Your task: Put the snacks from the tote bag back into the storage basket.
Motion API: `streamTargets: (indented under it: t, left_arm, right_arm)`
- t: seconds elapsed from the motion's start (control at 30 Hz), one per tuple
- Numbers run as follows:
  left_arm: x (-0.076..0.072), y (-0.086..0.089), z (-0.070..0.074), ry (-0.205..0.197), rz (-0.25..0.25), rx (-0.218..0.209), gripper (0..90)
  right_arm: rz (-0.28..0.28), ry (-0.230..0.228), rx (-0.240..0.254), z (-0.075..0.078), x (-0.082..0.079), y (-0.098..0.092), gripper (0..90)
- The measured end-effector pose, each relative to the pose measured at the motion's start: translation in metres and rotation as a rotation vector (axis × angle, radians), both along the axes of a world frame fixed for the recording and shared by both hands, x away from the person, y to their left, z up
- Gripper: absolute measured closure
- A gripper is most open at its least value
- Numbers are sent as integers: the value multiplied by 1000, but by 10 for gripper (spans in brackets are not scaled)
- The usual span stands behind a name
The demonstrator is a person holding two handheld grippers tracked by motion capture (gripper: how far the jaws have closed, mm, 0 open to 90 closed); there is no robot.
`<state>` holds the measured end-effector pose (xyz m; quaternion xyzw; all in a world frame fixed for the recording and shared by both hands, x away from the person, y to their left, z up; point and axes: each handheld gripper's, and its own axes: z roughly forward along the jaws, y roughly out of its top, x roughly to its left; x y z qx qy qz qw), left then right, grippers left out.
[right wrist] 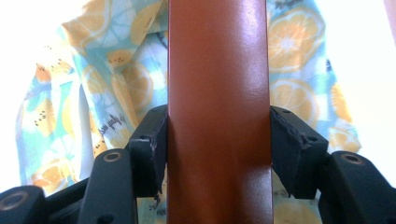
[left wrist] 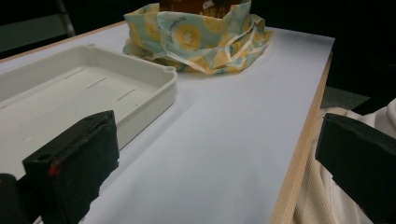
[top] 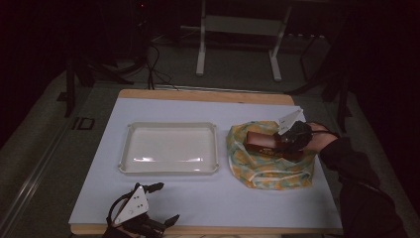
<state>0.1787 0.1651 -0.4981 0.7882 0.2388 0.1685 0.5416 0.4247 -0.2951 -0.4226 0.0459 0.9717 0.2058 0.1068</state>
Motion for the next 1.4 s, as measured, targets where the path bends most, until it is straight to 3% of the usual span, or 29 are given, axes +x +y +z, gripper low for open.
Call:
streamTargets:
  t: [0.4,0.67,1.1,1.4]
  left_arm:
    - [-1,-1,0,3,-17,11,0]
    - [-1,-2,-1,7,-26,12,0]
    - [-1,-2,-1,7,-38,19,0]
    - [-2,-2,0,3,-39,10,0]
  right_arm:
    - [29,-37,-2,37,-2,9,425]
    - [85,-49,-10,56,-5,26,425]
    - [212,-81,-55,67,-16,70,425]
    - [260,-70,-70,65,-21,107,424]
